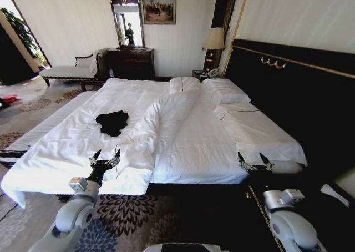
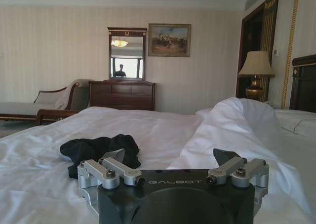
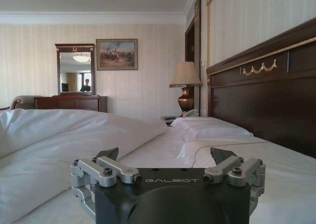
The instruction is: Fold the clothes on the bed.
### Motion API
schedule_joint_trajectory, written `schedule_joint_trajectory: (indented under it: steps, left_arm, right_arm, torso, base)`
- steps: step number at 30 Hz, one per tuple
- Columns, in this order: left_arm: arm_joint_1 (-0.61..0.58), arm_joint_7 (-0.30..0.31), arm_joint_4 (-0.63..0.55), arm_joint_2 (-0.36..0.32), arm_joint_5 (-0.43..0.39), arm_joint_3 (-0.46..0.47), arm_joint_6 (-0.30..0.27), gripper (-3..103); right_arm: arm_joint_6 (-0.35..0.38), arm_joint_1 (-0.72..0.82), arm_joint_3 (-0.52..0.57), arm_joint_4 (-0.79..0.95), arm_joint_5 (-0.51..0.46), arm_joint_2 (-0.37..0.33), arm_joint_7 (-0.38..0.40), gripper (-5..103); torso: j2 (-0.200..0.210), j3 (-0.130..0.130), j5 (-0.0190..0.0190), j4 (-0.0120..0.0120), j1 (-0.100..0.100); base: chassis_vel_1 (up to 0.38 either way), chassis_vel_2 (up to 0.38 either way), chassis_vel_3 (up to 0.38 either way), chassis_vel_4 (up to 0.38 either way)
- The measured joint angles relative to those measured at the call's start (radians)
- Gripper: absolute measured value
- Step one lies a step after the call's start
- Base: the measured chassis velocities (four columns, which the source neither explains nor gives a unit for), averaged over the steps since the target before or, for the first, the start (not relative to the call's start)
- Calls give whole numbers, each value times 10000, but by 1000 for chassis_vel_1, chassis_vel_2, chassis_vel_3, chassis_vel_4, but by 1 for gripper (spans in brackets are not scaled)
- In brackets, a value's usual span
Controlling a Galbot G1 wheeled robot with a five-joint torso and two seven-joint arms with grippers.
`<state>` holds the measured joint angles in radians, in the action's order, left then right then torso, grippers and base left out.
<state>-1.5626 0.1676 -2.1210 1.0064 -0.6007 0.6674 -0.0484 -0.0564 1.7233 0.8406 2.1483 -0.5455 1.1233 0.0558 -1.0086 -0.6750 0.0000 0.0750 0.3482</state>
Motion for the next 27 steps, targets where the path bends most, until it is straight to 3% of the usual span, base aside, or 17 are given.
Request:
schedule_joint_trajectory:
  steps: [14,27]
  left_arm:
    - [-111,-1,-152,112,33,1,-1,100]
    - [-235,-33,-153,162,65,38,31,100]
  right_arm:
    - [-25,-84,-95,-125,234,128,79,100]
    - [-43,-55,-112,-151,429,220,145,100]
  torso:
    - [1,-1,0,1,4]
    - [-3,4,0,3,-6]
  base:
    - [-219,213,211,-208]
    - [-32,38,30,-29]
